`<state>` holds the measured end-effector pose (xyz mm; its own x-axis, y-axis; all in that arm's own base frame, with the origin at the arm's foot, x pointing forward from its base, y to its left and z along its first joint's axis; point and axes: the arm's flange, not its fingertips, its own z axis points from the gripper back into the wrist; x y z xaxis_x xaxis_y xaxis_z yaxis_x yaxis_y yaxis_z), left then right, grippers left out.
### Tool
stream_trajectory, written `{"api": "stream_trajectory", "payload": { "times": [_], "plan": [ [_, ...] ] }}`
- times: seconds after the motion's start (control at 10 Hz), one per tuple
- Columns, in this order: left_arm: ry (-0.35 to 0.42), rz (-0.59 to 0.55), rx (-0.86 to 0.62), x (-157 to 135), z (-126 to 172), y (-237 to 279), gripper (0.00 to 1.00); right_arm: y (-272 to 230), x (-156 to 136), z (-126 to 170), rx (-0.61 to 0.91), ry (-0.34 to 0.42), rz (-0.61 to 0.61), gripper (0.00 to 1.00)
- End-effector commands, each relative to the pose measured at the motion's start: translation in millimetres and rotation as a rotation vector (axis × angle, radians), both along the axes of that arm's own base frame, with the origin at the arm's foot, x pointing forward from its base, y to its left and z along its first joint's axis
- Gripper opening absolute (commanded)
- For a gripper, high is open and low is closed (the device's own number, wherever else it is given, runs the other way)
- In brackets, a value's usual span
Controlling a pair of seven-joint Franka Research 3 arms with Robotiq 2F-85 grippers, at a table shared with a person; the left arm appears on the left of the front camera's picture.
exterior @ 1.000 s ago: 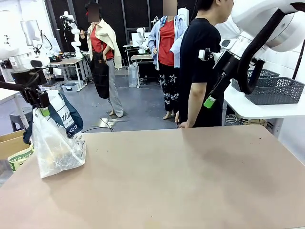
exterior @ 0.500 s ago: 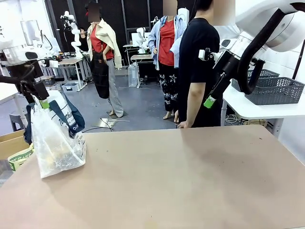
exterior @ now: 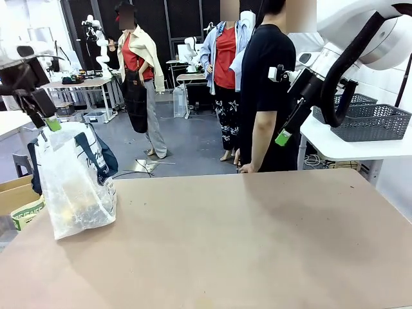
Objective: Transfer purchased items from the store into the shopping bag.
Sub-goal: Move the Reusable shopping bag to the right side of the table.
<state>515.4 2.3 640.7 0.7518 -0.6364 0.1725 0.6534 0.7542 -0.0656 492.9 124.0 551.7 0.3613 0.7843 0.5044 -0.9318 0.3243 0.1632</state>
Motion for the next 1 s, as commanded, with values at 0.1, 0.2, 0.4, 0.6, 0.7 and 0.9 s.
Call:
{"api": "stream_trajectory", "payload": {
  "times": [0.1,0.2,0.4,0.6,0.7,0.9],
  "plan": [
    [-0.062,-0.200,-0.045,14.0,13.4,-1.8,1.00,1.1,-1.1,0.1,0.020,0.018,-0.011,1.00],
    [-0.162,-0.260,-0.060,19.8,12.8,-11.8,1.00,1.1,-1.1,0.1,0.020,0.018,-0.011,1.00],
    [-0.349,-0.418,-0.111,30.8,10.0,-42.6,1.00,1.1,-1.1,0.1,0.020,0.018,-0.011,1.00],
    [-0.388,-0.505,-0.150,38.6,-1.3,-73.8,1.00,1.1,-1.1,0.1,0.020,0.018,-0.011,1.00],
    [-0.382,-0.577,-0.206,38.6,-4.9,-83.2,1.00,1.1,-1.1,0.1,0.020,0.018,-0.011,1.00],
    [-0.342,-0.702,-0.382,34.1,-12.4,-92.0,1.00,1.1,-1.1,0.1,0.020,0.018,-0.011,1.00]
  ]
}}
